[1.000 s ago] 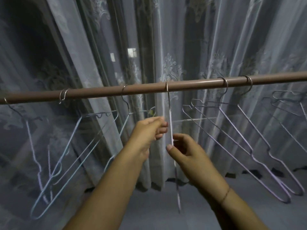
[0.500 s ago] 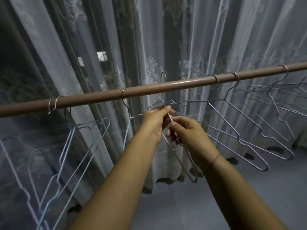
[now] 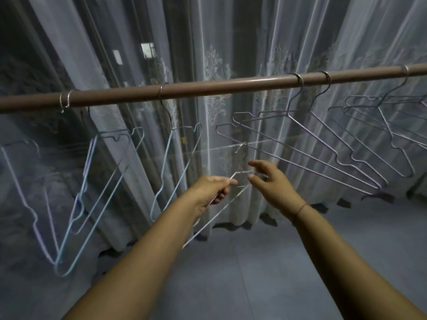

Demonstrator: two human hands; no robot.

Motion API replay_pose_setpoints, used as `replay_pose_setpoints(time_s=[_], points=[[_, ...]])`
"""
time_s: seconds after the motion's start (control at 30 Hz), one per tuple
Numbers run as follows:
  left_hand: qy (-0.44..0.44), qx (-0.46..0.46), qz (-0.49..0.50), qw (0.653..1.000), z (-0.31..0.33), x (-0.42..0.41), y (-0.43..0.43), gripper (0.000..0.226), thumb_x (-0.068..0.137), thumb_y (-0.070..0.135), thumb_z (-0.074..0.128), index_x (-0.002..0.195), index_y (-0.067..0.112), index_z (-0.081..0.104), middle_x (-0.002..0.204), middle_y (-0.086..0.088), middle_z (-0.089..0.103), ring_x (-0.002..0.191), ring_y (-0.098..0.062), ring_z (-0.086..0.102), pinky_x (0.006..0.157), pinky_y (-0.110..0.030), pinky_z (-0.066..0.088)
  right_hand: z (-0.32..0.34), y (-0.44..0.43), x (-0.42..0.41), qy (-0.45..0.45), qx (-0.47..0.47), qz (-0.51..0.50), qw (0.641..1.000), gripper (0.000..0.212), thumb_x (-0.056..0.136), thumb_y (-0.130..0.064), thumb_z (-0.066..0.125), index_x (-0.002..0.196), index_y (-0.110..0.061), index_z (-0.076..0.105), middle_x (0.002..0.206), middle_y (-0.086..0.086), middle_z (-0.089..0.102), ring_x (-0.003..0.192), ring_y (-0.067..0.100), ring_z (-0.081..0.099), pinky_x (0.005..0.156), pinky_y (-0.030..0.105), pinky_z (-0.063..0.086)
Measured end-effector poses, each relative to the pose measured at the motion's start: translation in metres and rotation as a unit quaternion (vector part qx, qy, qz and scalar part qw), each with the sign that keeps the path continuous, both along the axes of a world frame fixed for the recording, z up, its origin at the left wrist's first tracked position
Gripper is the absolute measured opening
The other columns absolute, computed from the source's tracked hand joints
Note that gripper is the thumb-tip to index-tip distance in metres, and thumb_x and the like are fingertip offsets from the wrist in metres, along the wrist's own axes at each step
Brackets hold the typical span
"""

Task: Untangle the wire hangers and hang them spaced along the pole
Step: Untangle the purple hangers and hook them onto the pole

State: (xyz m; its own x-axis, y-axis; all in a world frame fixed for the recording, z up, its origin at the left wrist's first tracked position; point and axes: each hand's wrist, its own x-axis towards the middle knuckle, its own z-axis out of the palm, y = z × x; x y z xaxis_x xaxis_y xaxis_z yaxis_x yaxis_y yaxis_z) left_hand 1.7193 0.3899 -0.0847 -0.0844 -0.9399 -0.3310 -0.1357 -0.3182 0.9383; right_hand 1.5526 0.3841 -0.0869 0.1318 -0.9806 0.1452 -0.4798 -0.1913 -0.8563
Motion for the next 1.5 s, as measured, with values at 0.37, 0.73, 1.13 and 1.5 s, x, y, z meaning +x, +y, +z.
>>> replay_pose_setpoints(time_s=[0.37,0.73,1.13,1.5], points=[[-0.182,-0.118,-0.084,0.973,-0.008,0.007,0.016,0.021,0.093,0.020,0.053,0.101,0.017,0.073,0.092,-0.003,0.068,0.083,-0.007,0.057,0.081,-0.020,0.044,-0.013,0.001,-0.030,0.190,0.006,0.086,0.978,0.021,0.087,-0.031,0.057,0.097,-0.016,0.067,0.087,0.001,0.067,0.082,0.014,0.061,0.078,0.034,0.053],[-0.080,-0.166,0.123,0.975,-0.012,-0.043,0.035,0.014,0.082,0.030,0.069,0.083,0.017,0.073,0.079,0.000,0.071,0.075,-0.010,0.064,0.075,-0.025,0.050,0.002,0.045,-0.039,-0.034,0.083,0.041,0.995,0.016,0.092,-0.012,0.050,0.086,-0.008,0.065,0.054,0.001,0.051,0.045,0.003,0.050,0.049,0.021,0.045],[0.128,-0.171,0.083,0.973,0.051,-0.068,0.025,0.011,0.085,0.018,0.065,0.078,0.013,0.072,0.066,0.006,0.068,0.060,0.005,0.062,0.058,-0.006,0.045,0.075,0.063,-0.020,-0.182,0.064,0.016,0.981,0.023,0.093,-0.003,0.043,0.097,-0.010,0.064,0.060,0.007,0.057,0.047,0.010,0.054,0.046,0.018,0.043],[0.171,-0.180,0.149,0.957,0.095,-0.051,-0.004,0.009,0.085,0.016,0.064,0.080,0.011,0.069,0.059,-0.001,0.062,0.059,-0.010,0.057,0.065,-0.016,0.048,0.109,0.030,0.005,-0.255,0.092,0.074,0.960,0.030,0.094,-0.001,0.035,0.108,-0.010,0.060,0.066,0.006,0.057,0.052,0.010,0.057,0.049,0.016,0.046]])
